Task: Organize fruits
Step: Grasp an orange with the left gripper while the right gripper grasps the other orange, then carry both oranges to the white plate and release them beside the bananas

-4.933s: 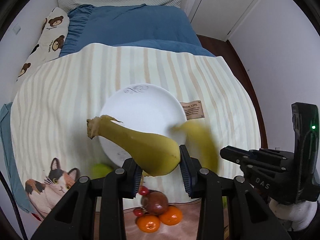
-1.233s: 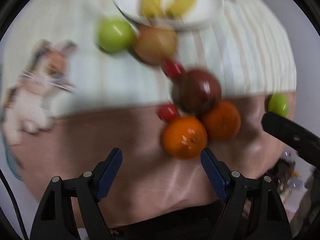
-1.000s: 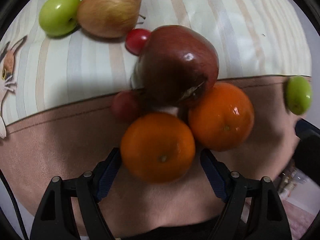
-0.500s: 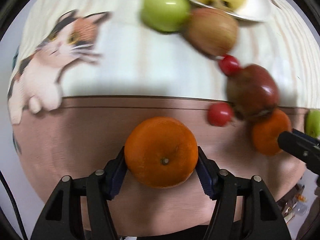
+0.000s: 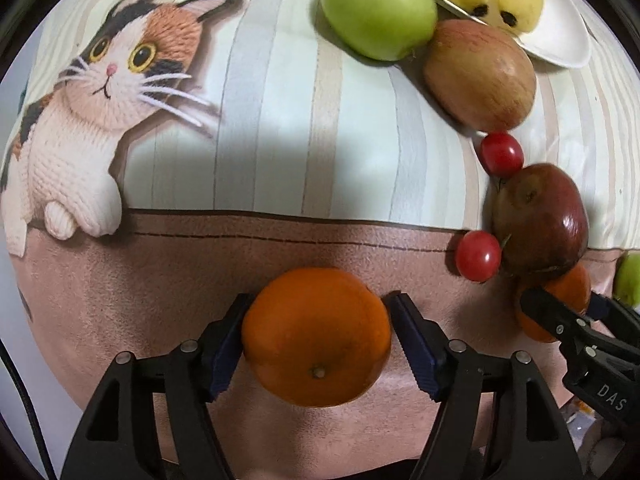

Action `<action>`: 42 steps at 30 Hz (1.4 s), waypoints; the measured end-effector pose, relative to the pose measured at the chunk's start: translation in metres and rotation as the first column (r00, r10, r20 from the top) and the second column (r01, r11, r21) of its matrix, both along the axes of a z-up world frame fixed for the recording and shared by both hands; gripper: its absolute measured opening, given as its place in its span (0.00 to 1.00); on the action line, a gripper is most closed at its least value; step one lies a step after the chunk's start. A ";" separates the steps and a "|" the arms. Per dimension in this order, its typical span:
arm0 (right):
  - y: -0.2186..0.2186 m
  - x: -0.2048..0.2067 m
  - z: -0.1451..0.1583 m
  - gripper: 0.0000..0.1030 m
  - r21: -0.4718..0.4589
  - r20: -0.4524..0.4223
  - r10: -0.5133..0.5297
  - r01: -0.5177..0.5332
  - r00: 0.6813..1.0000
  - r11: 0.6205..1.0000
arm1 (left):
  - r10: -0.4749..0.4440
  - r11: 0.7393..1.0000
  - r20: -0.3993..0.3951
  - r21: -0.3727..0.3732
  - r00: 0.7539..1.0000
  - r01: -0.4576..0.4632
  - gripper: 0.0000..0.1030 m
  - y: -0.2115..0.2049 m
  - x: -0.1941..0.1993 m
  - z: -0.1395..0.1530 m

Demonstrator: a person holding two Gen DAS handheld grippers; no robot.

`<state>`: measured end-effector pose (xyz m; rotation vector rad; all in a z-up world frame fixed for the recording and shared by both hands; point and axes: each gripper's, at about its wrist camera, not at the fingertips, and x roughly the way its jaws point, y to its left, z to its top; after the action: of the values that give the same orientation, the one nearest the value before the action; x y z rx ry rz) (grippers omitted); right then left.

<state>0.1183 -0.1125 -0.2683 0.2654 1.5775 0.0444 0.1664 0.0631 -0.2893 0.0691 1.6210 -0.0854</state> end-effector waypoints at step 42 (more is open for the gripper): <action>-0.057 0.232 0.098 0.64 -0.020 0.252 -0.037 0.044 0.967 0.999 | 0.048 0.975 0.064 -0.219 0.997 -0.033 0.60 -0.056 0.245 0.069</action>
<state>0.3504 -0.1691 -0.1708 0.2611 1.3192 0.0250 0.4116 0.0066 -0.2204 -0.1286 1.5341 -0.2266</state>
